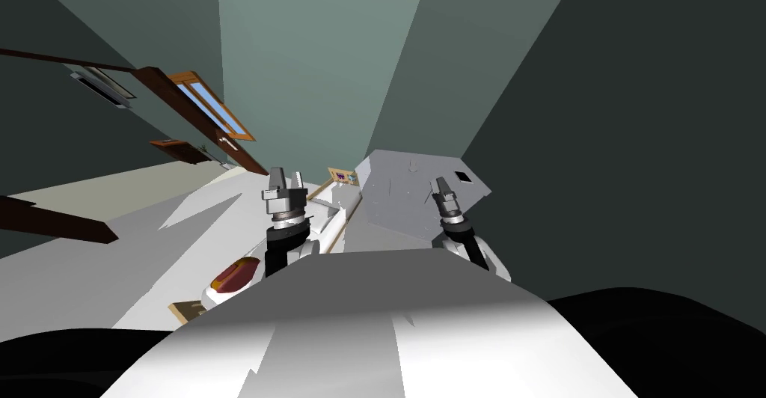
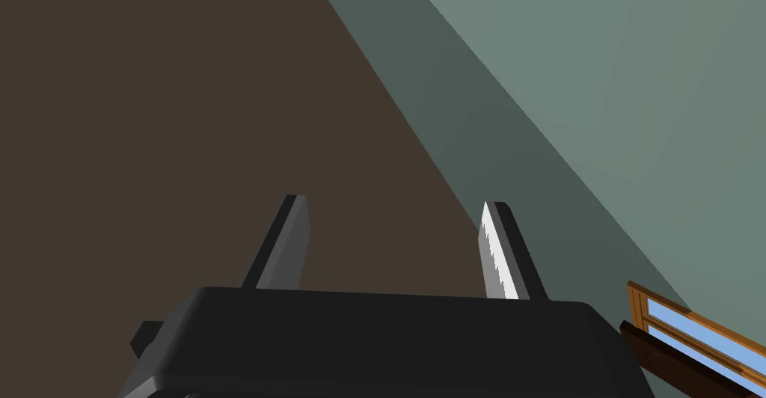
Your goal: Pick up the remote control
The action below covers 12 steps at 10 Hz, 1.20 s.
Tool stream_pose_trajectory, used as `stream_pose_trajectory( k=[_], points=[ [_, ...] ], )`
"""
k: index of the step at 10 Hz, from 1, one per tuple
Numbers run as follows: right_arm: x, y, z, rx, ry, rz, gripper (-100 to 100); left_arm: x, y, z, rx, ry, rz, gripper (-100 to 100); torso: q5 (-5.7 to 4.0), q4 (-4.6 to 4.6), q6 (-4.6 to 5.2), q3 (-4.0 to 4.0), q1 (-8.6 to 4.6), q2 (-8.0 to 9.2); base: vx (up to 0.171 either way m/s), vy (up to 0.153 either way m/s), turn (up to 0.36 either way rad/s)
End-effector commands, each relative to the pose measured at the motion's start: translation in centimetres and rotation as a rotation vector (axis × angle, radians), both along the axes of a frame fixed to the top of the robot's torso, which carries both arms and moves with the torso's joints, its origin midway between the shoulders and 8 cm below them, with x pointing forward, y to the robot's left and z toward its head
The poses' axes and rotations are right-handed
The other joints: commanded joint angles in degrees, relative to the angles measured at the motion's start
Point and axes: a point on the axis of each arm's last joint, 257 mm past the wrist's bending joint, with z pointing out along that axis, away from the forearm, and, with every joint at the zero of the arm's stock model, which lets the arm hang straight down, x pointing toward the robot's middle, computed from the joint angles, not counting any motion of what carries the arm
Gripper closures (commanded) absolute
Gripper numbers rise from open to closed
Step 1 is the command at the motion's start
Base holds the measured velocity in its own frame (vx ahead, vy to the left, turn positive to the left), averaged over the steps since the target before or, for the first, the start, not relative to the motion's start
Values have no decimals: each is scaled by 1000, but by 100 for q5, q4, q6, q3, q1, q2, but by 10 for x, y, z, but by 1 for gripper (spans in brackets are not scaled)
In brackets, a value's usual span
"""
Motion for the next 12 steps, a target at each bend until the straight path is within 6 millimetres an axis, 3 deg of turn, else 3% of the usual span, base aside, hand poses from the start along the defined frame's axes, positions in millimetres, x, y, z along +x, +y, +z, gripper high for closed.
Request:
stream_pose_trajectory(
  k=[1, 9, 12],
  points=[
    [-3, 10, -3, -74, -15, 31, -100, 0, 0, 0, 0, 0, 0, 0, 0, 0, 0, 0, 0, 0, -105, 95, -38],
    [-14, 39, -27, -372, -53, 151, -100, 0, 0, 0, 0, 0, 0, 0, 0, -3, 0, -8, -3, -14, -104, 79, -7],
    [-21, 50, -46, -550, -97, 210, -100, 0, 0, 0, 0, 0, 0, 0, -2, -5, 0, -11, -10, -20, -79, 73, 20]
  ],
)
